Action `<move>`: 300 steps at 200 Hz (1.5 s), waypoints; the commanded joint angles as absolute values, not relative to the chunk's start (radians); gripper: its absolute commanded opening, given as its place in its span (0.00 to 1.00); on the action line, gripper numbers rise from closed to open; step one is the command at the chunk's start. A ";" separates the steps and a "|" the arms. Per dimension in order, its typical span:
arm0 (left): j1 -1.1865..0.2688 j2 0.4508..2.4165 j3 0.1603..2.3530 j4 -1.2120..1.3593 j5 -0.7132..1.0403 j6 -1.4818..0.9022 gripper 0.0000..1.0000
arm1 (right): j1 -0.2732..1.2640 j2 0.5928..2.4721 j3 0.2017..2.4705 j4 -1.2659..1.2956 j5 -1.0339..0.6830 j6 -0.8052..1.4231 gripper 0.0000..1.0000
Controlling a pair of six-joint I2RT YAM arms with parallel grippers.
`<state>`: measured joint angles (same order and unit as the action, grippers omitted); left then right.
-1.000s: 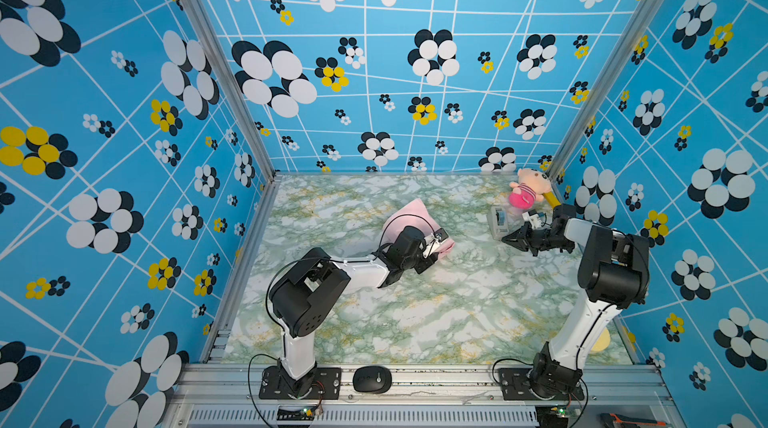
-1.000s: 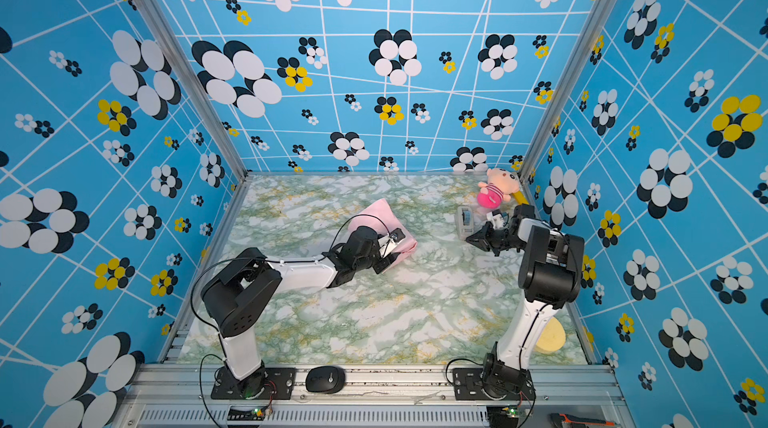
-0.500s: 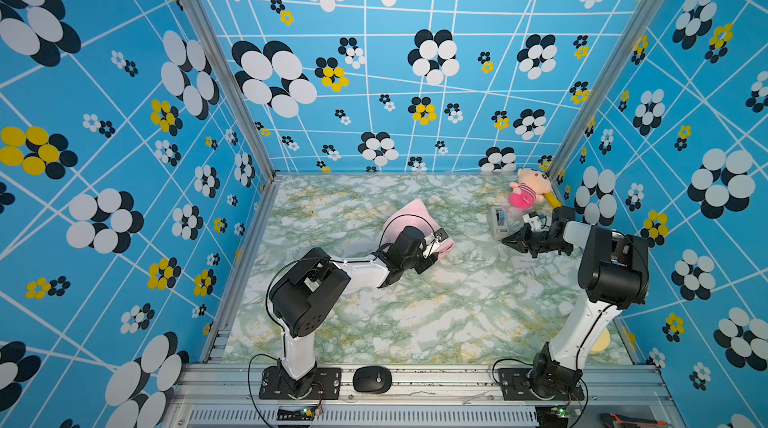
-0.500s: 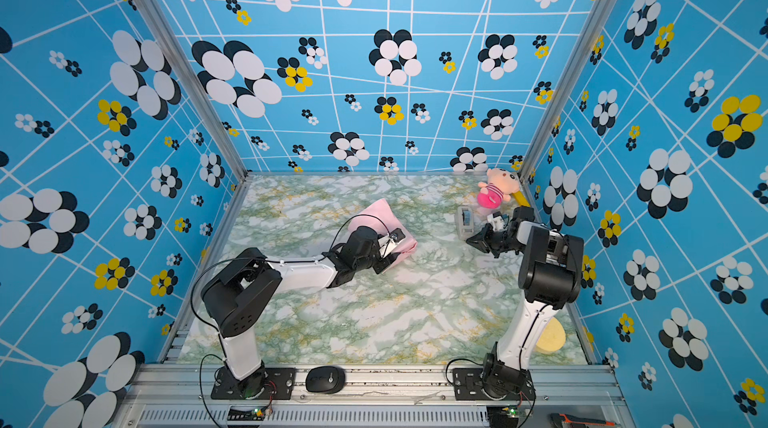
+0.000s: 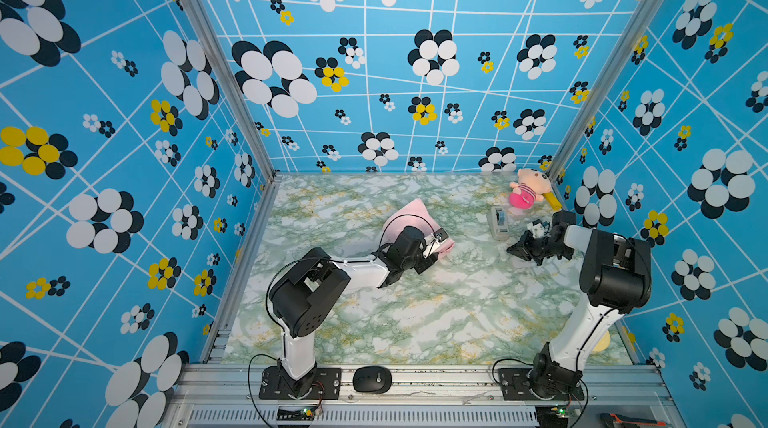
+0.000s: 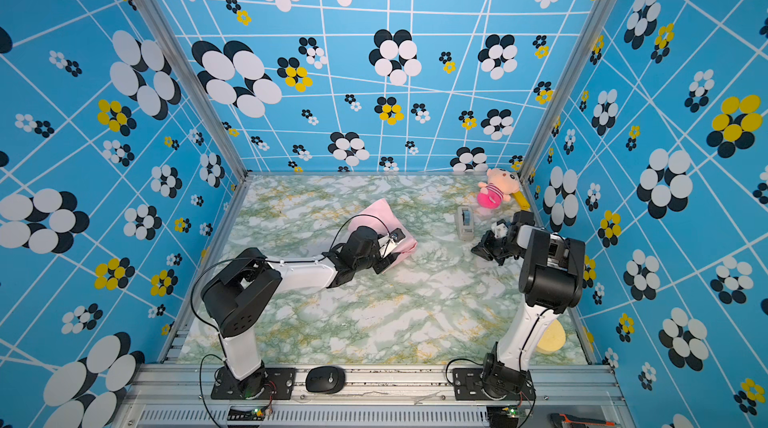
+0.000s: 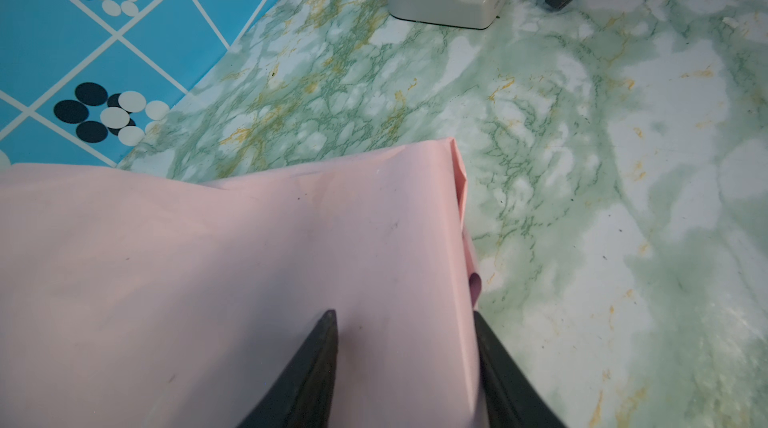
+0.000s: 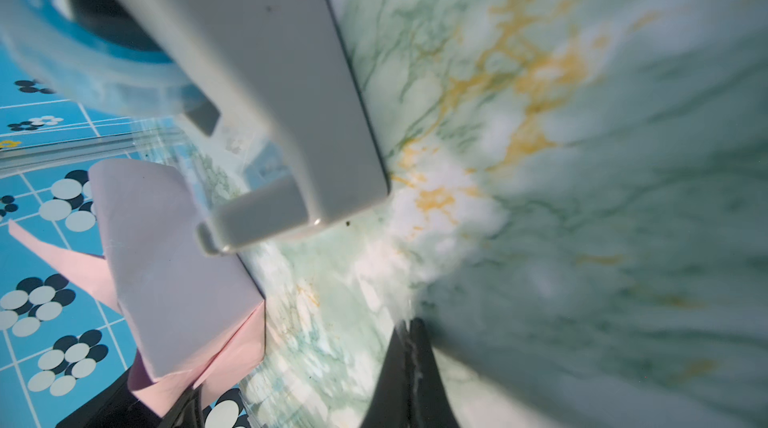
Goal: Wrap the gift box in paper
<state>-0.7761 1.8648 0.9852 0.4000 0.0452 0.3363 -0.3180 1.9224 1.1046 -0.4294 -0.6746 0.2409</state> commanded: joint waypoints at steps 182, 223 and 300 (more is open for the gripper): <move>-0.742 1.960 0.932 0.206 0.098 0.273 0.50 | 0.258 1.647 0.589 0.738 -0.785 0.429 0.00; -0.742 1.959 0.934 0.199 0.094 0.280 0.50 | 0.291 1.752 0.521 0.971 -0.779 0.434 0.00; -0.741 1.957 0.940 0.186 0.087 0.288 0.50 | 0.292 1.846 0.494 1.119 -0.750 0.437 0.00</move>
